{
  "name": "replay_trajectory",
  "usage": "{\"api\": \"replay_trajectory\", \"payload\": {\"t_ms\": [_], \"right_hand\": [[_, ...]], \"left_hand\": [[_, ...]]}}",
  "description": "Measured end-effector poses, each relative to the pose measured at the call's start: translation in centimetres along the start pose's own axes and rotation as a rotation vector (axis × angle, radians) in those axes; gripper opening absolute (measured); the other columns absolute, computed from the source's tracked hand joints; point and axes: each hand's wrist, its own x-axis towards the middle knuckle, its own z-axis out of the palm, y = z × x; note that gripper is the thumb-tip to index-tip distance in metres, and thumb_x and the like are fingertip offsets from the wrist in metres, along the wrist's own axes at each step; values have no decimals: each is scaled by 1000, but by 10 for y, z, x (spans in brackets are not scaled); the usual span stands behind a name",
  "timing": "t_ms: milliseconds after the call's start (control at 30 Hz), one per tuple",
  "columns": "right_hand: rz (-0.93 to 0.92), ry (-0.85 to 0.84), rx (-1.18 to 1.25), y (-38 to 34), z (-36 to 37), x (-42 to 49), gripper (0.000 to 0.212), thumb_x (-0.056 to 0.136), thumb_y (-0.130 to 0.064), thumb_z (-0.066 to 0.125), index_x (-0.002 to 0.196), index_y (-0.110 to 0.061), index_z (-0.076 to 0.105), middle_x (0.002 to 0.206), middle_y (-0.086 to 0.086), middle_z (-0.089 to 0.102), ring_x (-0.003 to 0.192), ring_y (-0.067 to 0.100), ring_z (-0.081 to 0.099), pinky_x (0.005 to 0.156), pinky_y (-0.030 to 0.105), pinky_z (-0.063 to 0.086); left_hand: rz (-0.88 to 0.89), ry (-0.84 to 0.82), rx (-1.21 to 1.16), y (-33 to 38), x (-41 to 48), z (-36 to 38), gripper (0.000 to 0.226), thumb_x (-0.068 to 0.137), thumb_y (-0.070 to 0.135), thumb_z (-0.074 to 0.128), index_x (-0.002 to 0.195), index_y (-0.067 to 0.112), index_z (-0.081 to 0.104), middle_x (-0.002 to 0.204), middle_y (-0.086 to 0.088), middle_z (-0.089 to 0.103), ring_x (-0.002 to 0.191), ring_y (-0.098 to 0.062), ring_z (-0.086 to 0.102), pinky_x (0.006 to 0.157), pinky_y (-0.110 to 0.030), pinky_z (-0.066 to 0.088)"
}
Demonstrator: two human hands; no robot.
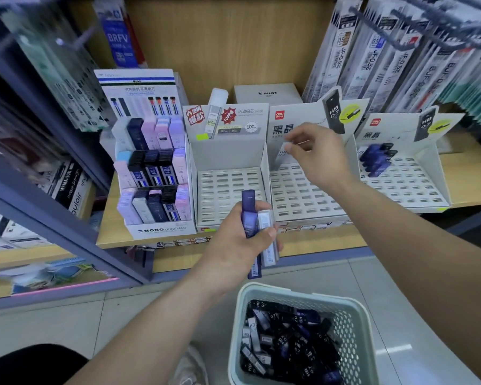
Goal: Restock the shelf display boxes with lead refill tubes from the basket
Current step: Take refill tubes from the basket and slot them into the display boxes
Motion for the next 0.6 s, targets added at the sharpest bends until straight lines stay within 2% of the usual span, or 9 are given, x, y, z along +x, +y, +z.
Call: {"api": "replay_trajectory", "payload": {"t_ms": [67, 233, 400, 600], "right_hand": [[-4, 9, -7, 0, 2, 3, 9, 90, -16, 73, 93, -24, 71, 89, -6, 72, 79, 10, 67, 74, 16, 53], [-31, 1, -15, 2, 4, 2, 8, 89, -13, 73, 93, -19, 72, 88, -4, 73, 80, 13, 68, 80, 21, 54], [-78, -18, -59, 8, 7, 0, 9, 91, -11, 70, 98, -14, 73, 91, 1, 74, 86, 16, 69, 87, 27, 54], [-205, -29, -170, 15, 22, 2, 22, 95, -8, 62, 111, -14, 74, 107, 2, 74, 97, 19, 67, 94, 33, 52]], "left_hand": [[-1, 5, -4, 0, 0, 0, 25, 98, 2, 58, 117, 18, 55, 94, -5, 69, 78, -7, 70, 75, -29, 60], [-6, 16, -12, 4, 0, 3, 27, 98, 0, 57, 122, 12, 53, 87, -3, 66, 70, 0, 68, 66, -19, 58], [2, 24, 14, 6, -1, 3, 26, 98, 1, 57, 121, 11, 52, 89, -5, 64, 69, -5, 68, 66, -21, 58], [13, 32, 14, 7, 0, 2, 28, 98, 1, 57, 124, 11, 52, 89, -4, 64, 69, -5, 68, 63, -20, 56]]}}
